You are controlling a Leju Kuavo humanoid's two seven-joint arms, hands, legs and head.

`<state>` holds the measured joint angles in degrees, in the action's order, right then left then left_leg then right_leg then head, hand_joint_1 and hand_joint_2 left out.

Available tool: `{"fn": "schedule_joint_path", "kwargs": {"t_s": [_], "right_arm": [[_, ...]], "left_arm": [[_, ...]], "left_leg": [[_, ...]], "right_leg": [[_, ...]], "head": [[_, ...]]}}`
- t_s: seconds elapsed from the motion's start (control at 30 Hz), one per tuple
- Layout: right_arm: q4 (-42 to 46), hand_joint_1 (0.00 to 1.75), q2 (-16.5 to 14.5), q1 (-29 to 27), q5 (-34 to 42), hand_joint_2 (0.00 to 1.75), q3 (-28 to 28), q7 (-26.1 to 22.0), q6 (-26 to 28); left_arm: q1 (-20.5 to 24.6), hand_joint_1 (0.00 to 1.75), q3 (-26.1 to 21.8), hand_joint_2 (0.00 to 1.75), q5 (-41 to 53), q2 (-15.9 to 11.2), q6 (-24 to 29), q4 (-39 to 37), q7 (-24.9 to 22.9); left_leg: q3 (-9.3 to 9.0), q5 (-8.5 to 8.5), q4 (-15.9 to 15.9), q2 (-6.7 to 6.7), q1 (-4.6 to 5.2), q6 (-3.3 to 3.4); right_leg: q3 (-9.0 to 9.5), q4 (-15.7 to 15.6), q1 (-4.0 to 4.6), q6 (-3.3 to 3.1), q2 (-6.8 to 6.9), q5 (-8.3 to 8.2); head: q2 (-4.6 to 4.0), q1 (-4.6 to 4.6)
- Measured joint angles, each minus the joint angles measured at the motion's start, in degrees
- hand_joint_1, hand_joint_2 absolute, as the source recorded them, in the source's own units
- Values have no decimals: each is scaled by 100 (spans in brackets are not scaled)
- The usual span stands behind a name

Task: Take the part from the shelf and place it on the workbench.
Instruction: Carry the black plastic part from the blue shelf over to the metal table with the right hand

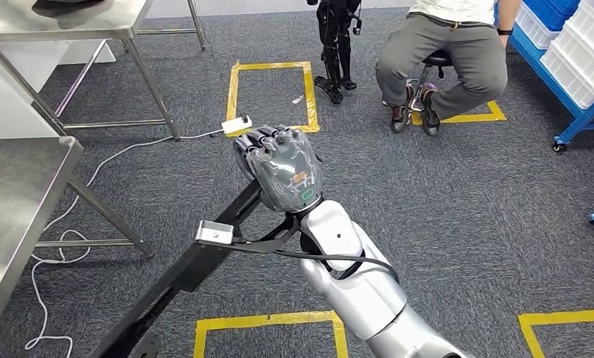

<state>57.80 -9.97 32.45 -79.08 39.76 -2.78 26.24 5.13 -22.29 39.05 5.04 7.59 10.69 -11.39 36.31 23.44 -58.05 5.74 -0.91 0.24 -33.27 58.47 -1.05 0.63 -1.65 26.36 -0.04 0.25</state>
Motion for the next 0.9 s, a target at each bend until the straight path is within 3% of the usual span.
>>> {"fn": "schedule_joint_path", "kwargs": {"t_s": [0.07, 0.13, 0.2, 0.23, 0.27, 0.33, 0.4, 0.47, 0.53, 0.6, 0.67, 0.7, 0.73, 0.77, 0.83, 0.9], "right_arm": [[9, 175, -23, 21, -8, 175, 0, 0, -1], [17, 175, -25, 26, -9, 175, 0, 0, -1], [17, 175, -17, 14, -10, 175, 1, -1, -1], [17, 175, -16, 9, -10, 175, 1, -1, -1], [17, 175, -19, 8, -11, 175, 2, -2, -1], [27, 175, -28, 15, -11, 175, 1, -2, -1], [42, 175, -34, 23, -11, 175, 0, -2, -1], [51, 175, -37, 26, -12, 175, 1, -2, -2], [70, 175, -45, 28, -17, 175, 0, -2, -3], [92, 175, -37, 29, -20, 175, -4, -2, -9], [98, 175, -3, 8, -19, 175, -10, -1, -24], [98, 175, 16, -6, -21, 175, -13, 0, -38], [98, 175, 28, -17, -24, 175, -13, -1, -50], [103, 175, 34, -21, -26, 175, -13, -1, -61], [121, 175, 38, -17, -31, 175, -15, -2, -68], [139, 175, 39, -14, -31, 175, -24, -2, -72]], "left_arm": [[1, 0, 2, 175, 16, 0, 7, 0, 0], [16, 0, 4, 175, 34, 3, 12, 0, 0], [19, 0, 4, 175, 40, 3, 13, 0, 0], [16, 0, 4, 175, 40, 3, 13, 0, 0], [15, 0, 4, 175, 40, 3, 13, 0, 0], [22, 0, 4, 175, 40, 3, 13, 0, 0], [37, 0, 4, 175, 40, 4, 13, 0, 0], [37, 0, 4, 175, 41, 4, 11, 0, 0], [25, 0, 3, 175, 44, 8, 9, 0, -2], [33, 0, 1, 175, 49, 13, 7, 0, -4], [43, 0, -1, 175, 51, 15, 1, 0, -4], [39, 0, -1, 175, 52, 16, -2, 0, -4], [34, 0, -1, 175, 52, 17, -4, 0, -4], [30, 0, -1, 175, 53, 19, -5, 0, -4], [30, 0, -1, 175, 55, 24, -5, 0, -4], [26, 0, -2, 175, 56, 28, -5, 0, -4]], "left_leg": [[134, 182, -288, -202, -15, -49], [462, 529, -976, -437, -23, -88], [750, 715, -1543, -512, -29, -107], [756, 662, -1550, -527, -28, -103], [641, 514, -1329, -551, -27, -90], [230, 189, -574, -709, 2, -46], [-6, 74, -121, -827, 52, 6], [-8, 78, -64, -760, 86, 59], [-31, 45, -16, -664, 68, 123], [-59, 13, 21, -569, 39, 194], [-56, 7, 19, -447, 40, 225], [-55, 6, 18, -380, 41, 225], [-55, 6, 16, -309, 41, 225], [-58, 6, 15, -238, 40, 224], [-65, 8, 9, -101, 42, 208], [-53, 13, -3, 11, 58, 162]], "right_leg": [[17, -20, -14, -73, 84, -16], [27, -23, 10, -123, 191, -5], [28, -23, 41, -142, 310, 9], [31, -22, 50, -146, 366, 15], [37, -22, 57, -150, 419, 22], [53, -21, 86, -147, 511, 42], [56, -18, 130, -117, 587, 66], [65, -26, 147, -74, 669, 83], [26, 65, 143, -34, 616, 154], [-196, 551, 126, -50, 391, 390], [-579, 1333, 107, -88, 234, 680], [-733, 1602, 104, -78, 209, 748], [-793, 1669, 102, -45, 196, 726], [-735, 1490, 95, 3, 178, 609], [-388, 683, 62, 92, 34, 248], [-120, 98, 35, 94, -106, 12]], "head": [[0, -36], [0, -71], [0, -71], [0, -72], [0, -71], [0, -73], [0, -59], [0, -43], [0, -40], [0, -29], [0, -16], [0, -11], [0, -10], [0, -10], [0, -9], [0, -15]]}}
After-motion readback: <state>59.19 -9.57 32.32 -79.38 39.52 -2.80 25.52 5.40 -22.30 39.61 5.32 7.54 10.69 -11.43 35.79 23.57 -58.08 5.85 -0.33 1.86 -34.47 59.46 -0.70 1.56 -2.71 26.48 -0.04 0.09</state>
